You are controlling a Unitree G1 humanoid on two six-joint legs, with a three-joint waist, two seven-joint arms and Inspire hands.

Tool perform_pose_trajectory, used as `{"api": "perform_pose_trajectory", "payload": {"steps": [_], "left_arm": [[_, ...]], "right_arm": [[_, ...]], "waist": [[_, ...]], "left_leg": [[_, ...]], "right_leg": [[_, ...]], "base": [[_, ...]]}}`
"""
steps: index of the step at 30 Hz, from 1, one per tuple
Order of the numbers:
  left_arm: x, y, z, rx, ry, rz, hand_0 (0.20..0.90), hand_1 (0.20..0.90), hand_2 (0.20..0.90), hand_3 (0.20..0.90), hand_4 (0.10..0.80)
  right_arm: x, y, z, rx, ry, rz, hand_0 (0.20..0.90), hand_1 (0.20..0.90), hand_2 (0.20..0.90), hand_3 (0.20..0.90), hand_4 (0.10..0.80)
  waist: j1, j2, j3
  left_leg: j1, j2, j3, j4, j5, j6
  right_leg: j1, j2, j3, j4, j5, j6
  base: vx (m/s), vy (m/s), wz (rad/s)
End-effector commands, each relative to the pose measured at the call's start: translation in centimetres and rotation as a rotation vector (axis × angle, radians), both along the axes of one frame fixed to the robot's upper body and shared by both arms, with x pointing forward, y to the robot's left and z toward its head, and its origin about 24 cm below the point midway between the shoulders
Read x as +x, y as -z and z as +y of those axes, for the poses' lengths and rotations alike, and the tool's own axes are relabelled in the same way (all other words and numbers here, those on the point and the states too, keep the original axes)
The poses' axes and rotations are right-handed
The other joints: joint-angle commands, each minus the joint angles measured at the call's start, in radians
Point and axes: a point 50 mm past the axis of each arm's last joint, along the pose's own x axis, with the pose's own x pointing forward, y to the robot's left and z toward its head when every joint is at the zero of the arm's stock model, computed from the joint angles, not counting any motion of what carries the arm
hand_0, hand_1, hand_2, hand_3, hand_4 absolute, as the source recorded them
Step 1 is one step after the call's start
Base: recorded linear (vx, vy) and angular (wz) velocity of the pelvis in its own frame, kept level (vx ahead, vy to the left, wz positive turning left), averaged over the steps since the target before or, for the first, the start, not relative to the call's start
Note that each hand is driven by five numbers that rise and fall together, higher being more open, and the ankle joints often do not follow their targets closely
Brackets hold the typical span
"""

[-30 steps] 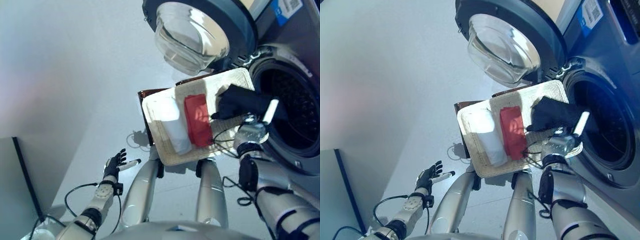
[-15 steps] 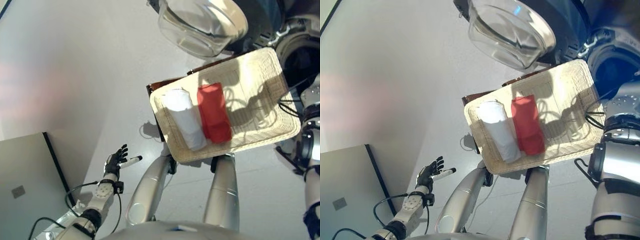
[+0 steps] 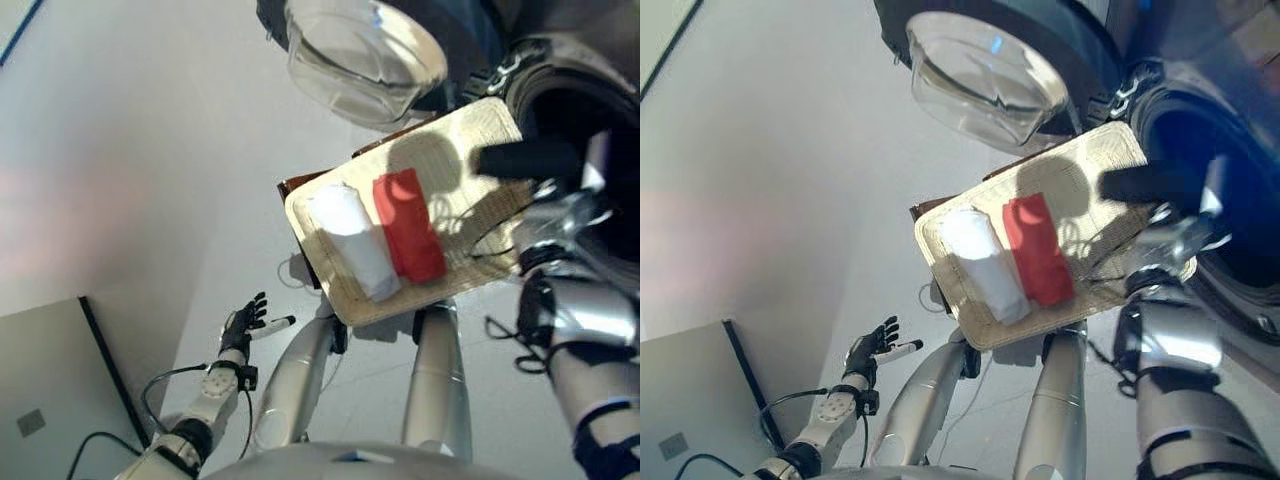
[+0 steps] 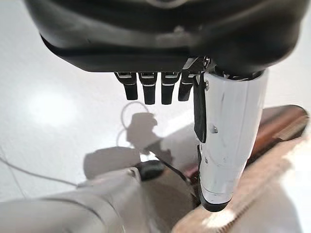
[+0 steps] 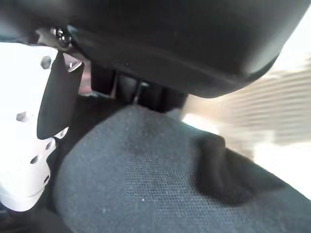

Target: Pick up the clothes and place them into the washing machine

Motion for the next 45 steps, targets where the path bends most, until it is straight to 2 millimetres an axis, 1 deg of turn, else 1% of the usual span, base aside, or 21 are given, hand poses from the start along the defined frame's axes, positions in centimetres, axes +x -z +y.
{"api": "perform_pose_trajectory", "payload": {"steps": [1,2,3,4,5,6,7,11,15,21,22,23,26,30,31,33,35,38,43,44,45], "left_arm": [[-1.4,1.0,2.5,0.095,-0.033,0.075,0.900,0.900,0.900,0.900,0.800],[-1.4,1.0,2.5,0.096,-0.033,0.076,0.900,0.900,0.900,0.900,0.800],[-1.4,0.9,3.2,0.111,-0.051,0.073,0.900,0.900,0.900,0.900,0.800],[-1.4,0.9,3.6,0.129,-0.049,0.073,0.900,0.900,0.900,0.900,0.800],[-1.4,0.9,3.6,0.129,-0.050,0.073,0.900,0.900,0.900,0.900,0.800],[-1.4,0.8,4.0,0.149,-0.054,0.076,0.900,0.900,0.900,0.900,0.800],[-1.3,0.7,4.3,0.160,-0.061,0.071,0.900,0.900,0.900,0.900,0.800],[-1.1,0.4,5.0,0.194,-0.068,0.055,0.900,0.900,0.900,0.900,0.800],[-0.8,0.2,5.3,0.209,-0.070,0.045,0.900,0.900,0.900,0.900,0.800],[-1.0,0.1,6.0,0.229,-0.088,0.043,0.900,0.900,0.900,0.900,0.800],[-1.1,0.1,6.3,0.234,-0.096,0.043,0.900,0.900,0.900,0.900,0.800],[-1.1,0.1,6.4,0.237,-0.100,0.045,0.900,0.900,0.900,0.900,0.800],[-1.2,0.1,6.4,0.231,-0.113,0.044,0.900,0.900,0.900,0.900,0.800],[-1.5,0.3,5.7,0.183,-0.110,0.042,0.900,0.900,0.900,0.900,0.800],[-1.5,0.3,5.7,0.183,-0.109,0.043,0.900,0.900,0.900,0.900,0.800],[-2.3,0.9,4.7,0.141,-0.098,0.070,0.900,0.900,0.900,0.900,0.800],[-2.7,1.3,4.3,0.119,-0.092,0.089,0.900,0.900,0.900,0.900,0.800],[-3.2,1.7,3.8,0.102,-0.092,0.117,0.900,0.900,0.900,0.900,0.800],[-3.3,1.8,3.2,0.078,-0.077,0.118,0.900,0.900,0.900,0.900,0.800],[-3.3,1.8,3.2,0.077,-0.076,0.118,0.900,0.900,0.900,0.900,0.800],[-3.2,1.7,2.9,0.068,-0.060,0.110,0.900,0.900,0.900,0.900,0.800]], "right_arm": [[0.7,-0.4,0.9,-0.183,-0.157,0.011,0.900,0.900,0.900,0.900,0.800],[0.7,-0.3,1.0,-0.182,-0.158,0.011,0.900,0.900,0.900,0.900,0.800],[0.9,0.6,2.3,-0.314,-0.288,0.122,0.900,0.900,0.900,0.900,0.800],[0.7,1.2,2.5,-0.404,-0.349,0.213,0.900,0.900,0.900,0.900,0.800],[0.8,1.2,2.6,-0.405,-0.350,0.214,0.900,0.900,0.900,0.900,0.800],[0.9,1.4,2.9,-0.549,-0.429,0.317,0.900,0.900,0.900,0.900,0.800],[1.2,1.2,3.6,-0.597,-0.452,0.323,0.900,0.900,0.900,0.900,0.800],[1.0,1.9,4.2,-0.631,-0.492,0.363,0.900,0.900,0.900,0.900,0.800],[0.6,2.5,3.7,-0.600,-0.477,0.374,0.900,0.900,0.900,0.900,0.800],[0.2,2.3,2.6,-0.587,-0.438,0.393,0.900,0.900,0.900,0.900,0.800],[0.3,2.3,2.7,-0.578,-0.435,0.383,0.285,0.285,0.285,0.285,0.361],[0.1,2.5,2.7,-0.563,-0.427,0.377,0.200,0.200,0.200,0.200,0.300],[-0.1,2.6,2.4,-0.480,-0.379,0.317,0.200,0.200,0.200,0.200,0.300],[-0.1,1.4,1.7,-0.265,-0.224,0.079,0.200,0.200,0.200,0.200,0.300],[-0.1,1.5,1.7,-0.264,-0.223,0.079,0.200,0.200,0.200,0.200,0.300],[-0.4,0.2,0.2,-0.159,-0.101,-0.071,0.200,0.200,0.200,0.200,0.300],[-0.8,-0.8,-1.1,-0.147,-0.037,-0.132,0.200,0.200,0.200,0.200,0.300],[-1.2,-3.1,-3.0,-0.152,0.053,-0.232,0.200,0.200,0.200,0.200,0.300],[-2.0,-8.1,-5.9,-0.221,0.179,-0.379,0.200,0.200,0.200,0.200,0.300],[-2.0,-8.2,-6.0,-0.222,0.180,-0.379,0.200,0.200,0.200,0.200,0.300],[-2.4,-11.4,-7.3,-0.274,0.219,-0.449,0.200,0.200,0.200,0.200,0.300]], "waist": [[0.044,-0.007,-0.056],[0.042,-0.008,-0.055],[0.051,-0.027,-0.052],[0.052,-0.039,-0.049],[0.050,-0.038,-0.047],[0.057,-0.052,-0.045],[0.056,-0.061,-0.039],[0.066,-0.094,-0.026],[0.072,-0.114,-0.024],[0.082,-0.112,-0.028],[0.080,-0.110,-0.030],[0.079,-0.109,-0.031],[0.074,-0.100,-0.034],[0.061,-0.071,-0.035],[0.062,-0.071,-0.036],[0.047,-0.036,-0.041],[0.044,-0.019,-0.048],[0.034,0.004,-0.058],[0.020,0.025,-0.068],[0.021,0.026,-0.068],[0.018,0.030,-0.075]], "left_leg": [[-0.063,-0.011,-0.022,0.069,-0.041,-0.059],[-0.062,-0.011,-0.023,0.069,-0.041,-0.059],[-0.059,-0.008,-0.030,0.073,-0.037,-0.060],[-0.055,-0.007,-0.034,0.074,-0.035,-0.061],[-0.054,-0.007,-0.035,0.074,-0.035,-0.061],[-0.053,-0.005,-0.040,0.075,-0.031,-0.063],[-0.051,-0.005,-0.045,0.079,-0.031,-0.063],[-0.041,-0.006,-0.065,0.077,-0.025,-0.067],[-0.033,-0.007,-0.080,0.061,-0.014,-0.072],[-0.028,-0.009,-0.084,0.048,-0.007,-0.072],[-0.027,-0.008,-0.081,0.045,-0.007,-0.072],[-0.026,-0.009,-0.079,0.042,-0.007,-0.072],[-0.024,-0.009,-0.075,0.040,-0.008,-0.071],[-0.030,-0.009,-0.060,0.043,-0.014,-0.067],[-0.030,-0.009,-0.060,0.044,-0.015,-0.067],[-0.033,-0.011,-0.044,0.044,-0.022,-0.062],[-0.036,-0.011,-0.031,0.044,-0.027,-0.060],[-0.034,-0.010,-0.013,0.043,-0.034,-0.056],[-0.028,-0.007,0.008,0.043,-0.042,-0.054],[-0.029,-0.007,0.009,0.044,-0.043,-0.053],[-0.022,-0.008,0.014,0.040,-0.046,-0.055]], "right_leg": [[0.097,0.026,-0.078,-0.152,0.082,-0.038],[0.100,0.026,-0.079,-0.153,0.081,-0.038],[0.108,0.026,-0.090,-0.153,0.085,-0.040],[0.115,0.027,-0.096,-0.153,0.086,-0.041],[0.116,0.027,-0.097,-0.153,0.086,-0.041],[0.124,0.027,-0.104,-0.155,0.087,-0.043],[0.130,0.026,-0.111,-0.155,0.086,-0.044],[0.160,0.024,-0.138,-0.165,0.085,-0.046],[0.177,0.021,-0.161,-0.181,0.085,-0.046],[0.183,0.020,-0.170,-0.188,0.087,-0.047],[0.182,0.023,-0.165,-0.189,0.085,-0.048],[0.182,0.024,-0.163,-0.190,0.084,-0.047],[0.179,0.024,-0.156,-0.190,0.083,-0.047],[0.163,0.024,-0.137,-0.181,0.077,-0.045],[0.163,0.024,-0.136,-0.180,0.077,-0.045],[0.149,0.023,-0.113,-0.179,0.077,-0.042],[0.139,0.021,-0.097,-0.180,0.079,-0.039],[0.130,0.022,-0.074,-0.185,0.083,-0.034],[0.118,0.025,-0.045,-0.188,0.089,-0.030],[0.118,0.025,-0.045,-0.188,0.089,-0.030],[0.116,0.026,-0.040,-0.189,0.088,-0.028]], "base": [[0.000,-0.046,0.21],[-0.001,-0.069,0.26],[-0.010,-0.069,0.28],[-0.011,-0.069,0.22],[-0.010,-0.058,0.18],[-0.007,-0.061,0.16],[-0.010,-0.090,0.22],[0.006,-0.075,0.19],[0.010,-0.044,0.22],[0.003,0.000,0.07],[0.000,0.000,0.00],[0.000,0.000,0.00],[-0.002,0.013,0.00],[-0.009,0.057,-0.04],[0.005,0.098,-0.18],[0.010,0.154,-0.23],[0.022,0.111,-0.37],[0.029,0.094,-0.24],[0.035,0.032,-0.23],[0.029,0.006,-0.13],[0.031,0.001,-0.11]]}}
